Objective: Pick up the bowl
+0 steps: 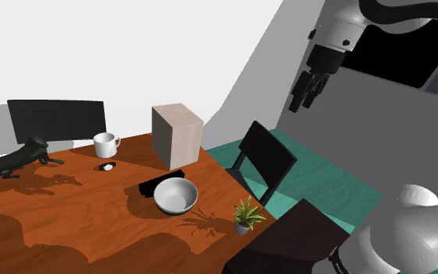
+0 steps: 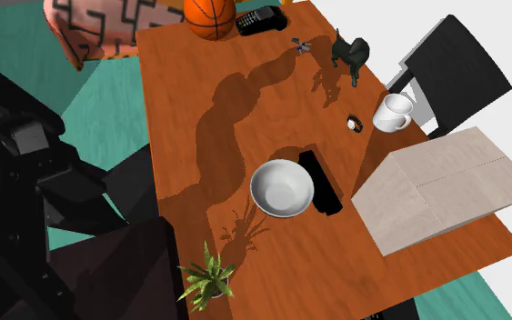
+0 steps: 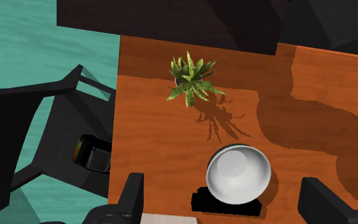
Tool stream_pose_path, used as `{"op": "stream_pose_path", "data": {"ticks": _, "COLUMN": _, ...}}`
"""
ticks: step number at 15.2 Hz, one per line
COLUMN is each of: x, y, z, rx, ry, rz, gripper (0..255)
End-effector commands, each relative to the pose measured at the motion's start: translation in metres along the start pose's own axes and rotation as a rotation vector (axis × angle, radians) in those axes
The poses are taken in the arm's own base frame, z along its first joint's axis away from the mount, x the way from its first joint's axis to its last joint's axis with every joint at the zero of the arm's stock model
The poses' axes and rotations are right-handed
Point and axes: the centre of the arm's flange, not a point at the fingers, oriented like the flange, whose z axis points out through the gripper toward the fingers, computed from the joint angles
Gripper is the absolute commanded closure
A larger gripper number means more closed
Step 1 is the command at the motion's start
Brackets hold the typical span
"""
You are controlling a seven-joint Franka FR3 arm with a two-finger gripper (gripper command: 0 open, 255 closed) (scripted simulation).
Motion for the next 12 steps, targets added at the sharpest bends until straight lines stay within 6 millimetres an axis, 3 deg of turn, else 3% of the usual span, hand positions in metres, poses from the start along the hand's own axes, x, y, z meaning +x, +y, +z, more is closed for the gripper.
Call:
{"op": "stream_pose_path", "data": {"ticks": 1, "x": 0.000, "y": 0.000, "z": 0.000, "rx": 0.000, "ry": 0.000, "rz": 0.000, "gripper": 0}}
{"op": "stream_pose_path", "data": {"ticks": 12, "x": 0.065, "y": -0.001, "z": 0.130, "rx": 0.055, "ry": 0.004, "rz": -0.011, "gripper": 0}}
